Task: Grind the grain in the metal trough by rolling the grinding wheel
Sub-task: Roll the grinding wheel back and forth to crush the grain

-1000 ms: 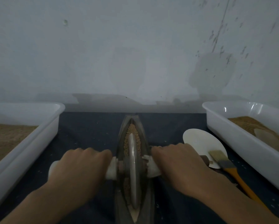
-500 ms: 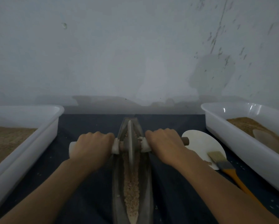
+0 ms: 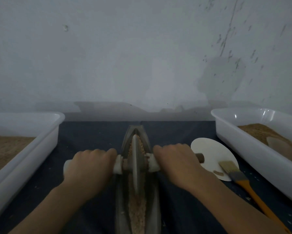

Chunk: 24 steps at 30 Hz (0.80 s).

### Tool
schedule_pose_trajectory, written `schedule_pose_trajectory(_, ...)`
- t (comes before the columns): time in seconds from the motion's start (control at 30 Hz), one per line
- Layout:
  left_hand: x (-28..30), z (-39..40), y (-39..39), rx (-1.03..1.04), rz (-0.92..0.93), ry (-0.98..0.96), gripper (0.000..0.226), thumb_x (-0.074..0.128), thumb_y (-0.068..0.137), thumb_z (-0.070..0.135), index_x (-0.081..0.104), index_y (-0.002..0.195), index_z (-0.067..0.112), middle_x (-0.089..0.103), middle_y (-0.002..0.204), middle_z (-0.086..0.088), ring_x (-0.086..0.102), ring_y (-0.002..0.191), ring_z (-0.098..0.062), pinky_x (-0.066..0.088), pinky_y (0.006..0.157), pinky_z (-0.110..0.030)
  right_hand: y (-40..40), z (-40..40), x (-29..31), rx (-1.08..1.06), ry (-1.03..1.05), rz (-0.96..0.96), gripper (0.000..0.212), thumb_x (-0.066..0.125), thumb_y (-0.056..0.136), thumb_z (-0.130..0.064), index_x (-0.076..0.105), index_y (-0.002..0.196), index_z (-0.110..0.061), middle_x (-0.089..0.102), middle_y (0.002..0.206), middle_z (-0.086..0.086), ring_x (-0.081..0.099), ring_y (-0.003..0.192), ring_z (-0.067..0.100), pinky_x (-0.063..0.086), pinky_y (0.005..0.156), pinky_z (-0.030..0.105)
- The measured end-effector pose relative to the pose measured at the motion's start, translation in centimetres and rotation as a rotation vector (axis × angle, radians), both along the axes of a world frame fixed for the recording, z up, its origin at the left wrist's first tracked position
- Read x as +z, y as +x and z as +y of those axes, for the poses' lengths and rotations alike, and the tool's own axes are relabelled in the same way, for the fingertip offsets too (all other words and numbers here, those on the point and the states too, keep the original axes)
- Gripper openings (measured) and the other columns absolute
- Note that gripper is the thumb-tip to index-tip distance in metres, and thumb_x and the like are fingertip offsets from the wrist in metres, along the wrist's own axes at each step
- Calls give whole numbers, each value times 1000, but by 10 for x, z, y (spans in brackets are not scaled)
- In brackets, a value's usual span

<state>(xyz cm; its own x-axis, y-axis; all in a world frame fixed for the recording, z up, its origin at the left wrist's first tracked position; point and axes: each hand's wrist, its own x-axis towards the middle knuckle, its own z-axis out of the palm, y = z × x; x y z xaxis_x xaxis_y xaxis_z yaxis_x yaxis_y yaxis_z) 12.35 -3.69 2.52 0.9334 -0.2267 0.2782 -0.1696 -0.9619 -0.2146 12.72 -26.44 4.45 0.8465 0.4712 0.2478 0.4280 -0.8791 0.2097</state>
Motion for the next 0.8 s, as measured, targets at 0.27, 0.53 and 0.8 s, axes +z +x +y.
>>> schedule_pose_trajectory(0.27,0,3,11,-58,40,-29,29,53,85,43,26,78,36,38,68,12,44,62,-10,31,57,-27,20,2,1,26,-49,-46,23,61,86,-21,47,103,-17,63,96,4,60,81,26,32,63,34)
schedule_pose_trajectory(0.53,-1,6,-33,-47,34,48,36,52,76,45,17,77,38,36,66,9,40,63,-15,39,61,-32,-42,-14,-2,52,-24,66,23,59,81,-25,49,101,-21,61,92,-2,58,76,21,22,54,31)
schedule_pose_trajectory(0.8,8,-1,10,-35,-15,33,25,55,83,41,31,81,34,30,63,11,37,59,-12,29,57,-29,20,-6,-9,18,24,-29,30,59,85,-28,30,82,-25,32,65,-9,31,54,15,27,58,31)
